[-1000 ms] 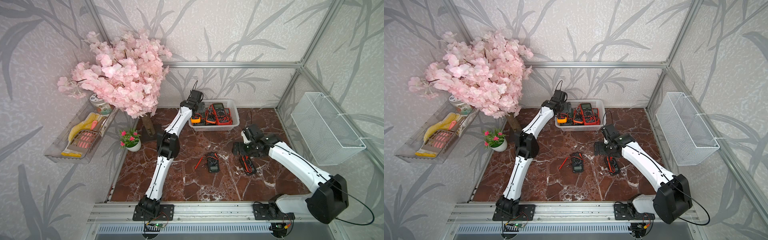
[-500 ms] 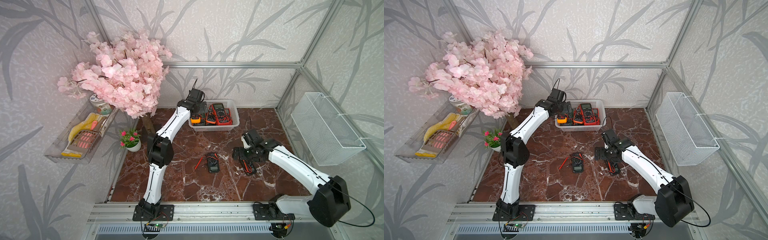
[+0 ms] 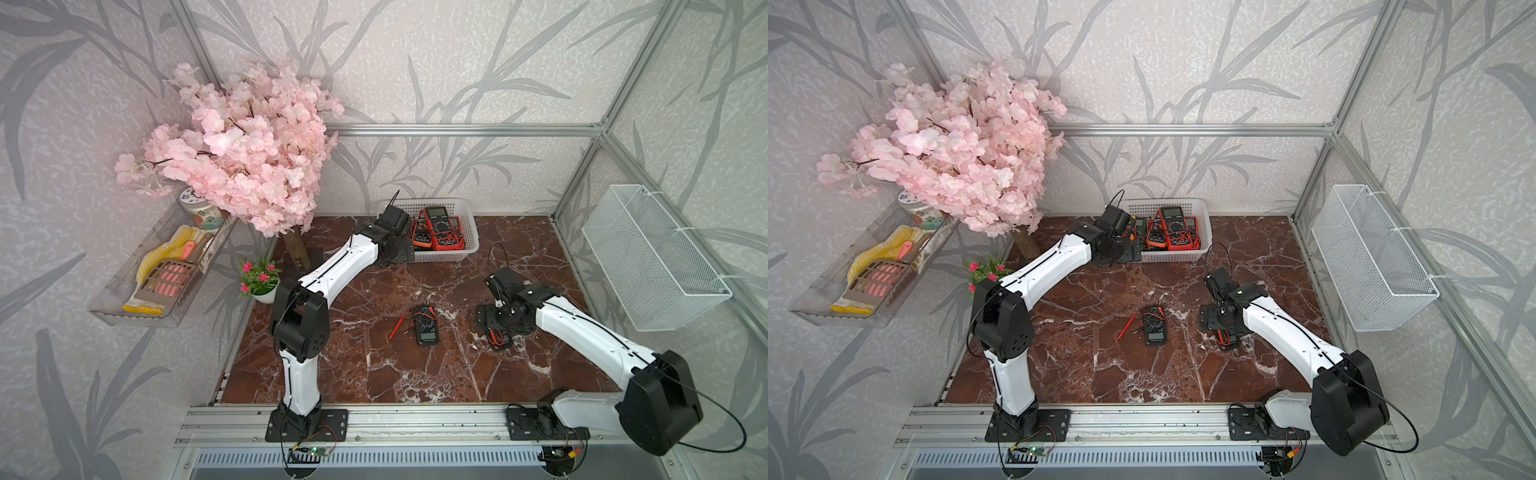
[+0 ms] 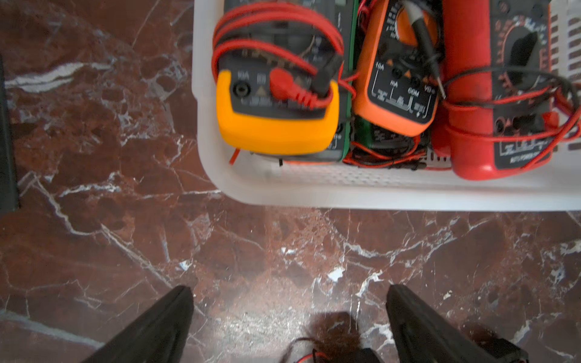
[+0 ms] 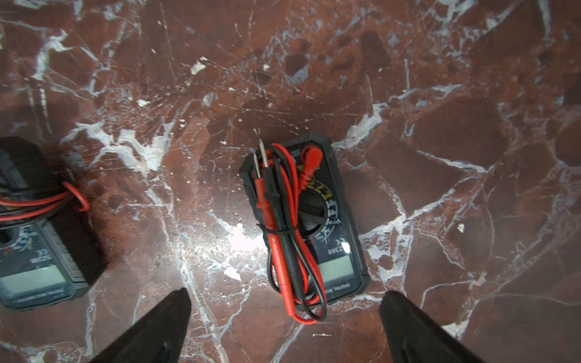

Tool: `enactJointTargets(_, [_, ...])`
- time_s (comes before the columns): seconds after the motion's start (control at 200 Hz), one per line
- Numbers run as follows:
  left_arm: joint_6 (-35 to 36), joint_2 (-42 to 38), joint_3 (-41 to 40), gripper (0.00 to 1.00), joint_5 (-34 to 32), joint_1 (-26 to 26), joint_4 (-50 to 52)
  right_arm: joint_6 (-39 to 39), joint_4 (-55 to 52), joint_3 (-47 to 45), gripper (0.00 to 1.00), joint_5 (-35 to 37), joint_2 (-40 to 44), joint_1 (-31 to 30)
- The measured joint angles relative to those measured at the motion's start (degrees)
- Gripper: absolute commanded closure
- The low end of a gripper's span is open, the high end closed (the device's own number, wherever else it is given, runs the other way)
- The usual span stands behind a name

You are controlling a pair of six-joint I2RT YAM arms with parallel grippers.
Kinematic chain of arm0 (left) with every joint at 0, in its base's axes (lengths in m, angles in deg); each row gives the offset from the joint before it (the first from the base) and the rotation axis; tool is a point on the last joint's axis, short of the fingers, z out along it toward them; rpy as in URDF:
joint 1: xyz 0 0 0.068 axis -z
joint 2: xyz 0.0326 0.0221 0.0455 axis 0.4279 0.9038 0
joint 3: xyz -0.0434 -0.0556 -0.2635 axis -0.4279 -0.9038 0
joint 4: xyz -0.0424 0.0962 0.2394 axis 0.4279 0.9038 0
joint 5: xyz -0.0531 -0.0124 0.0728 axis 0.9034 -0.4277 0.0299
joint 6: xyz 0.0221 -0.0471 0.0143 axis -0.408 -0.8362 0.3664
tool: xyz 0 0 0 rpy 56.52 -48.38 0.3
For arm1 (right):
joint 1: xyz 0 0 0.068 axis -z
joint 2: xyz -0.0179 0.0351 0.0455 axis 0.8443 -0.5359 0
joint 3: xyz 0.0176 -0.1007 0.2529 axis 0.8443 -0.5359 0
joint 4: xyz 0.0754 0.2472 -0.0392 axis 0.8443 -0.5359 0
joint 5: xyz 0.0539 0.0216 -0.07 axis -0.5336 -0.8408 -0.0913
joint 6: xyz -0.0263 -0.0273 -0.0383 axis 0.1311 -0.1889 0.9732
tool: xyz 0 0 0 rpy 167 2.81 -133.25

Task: Put the multimeter into the basket
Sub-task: Place the multimeter in the basket, then pick up the multimeter from the center of the board.

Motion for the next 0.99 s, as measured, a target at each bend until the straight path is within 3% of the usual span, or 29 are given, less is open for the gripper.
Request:
enactJointTargets(0.255, [-2.16, -5.55, -7.78, 0.0, 1.99, 1.25, -1.7, 0.11, 0.46, -0.81, 0.01, 0.98, -3.74, 0.81])
enactJointTargets(0.645, [-3.13, -9.29, -11.85, 0.0, 3.28, 1.75, -2.45, 0.48, 3.98, -0.81, 0.01, -0.63, -12.94, 2.03])
enactJointTargets(0.995, [-3.54, -13.33, -15.39, 0.0, 3.34, 1.75, -2.47, 1.77, 5.33, -1.4, 0.02, -2.36, -16.28, 3.98])
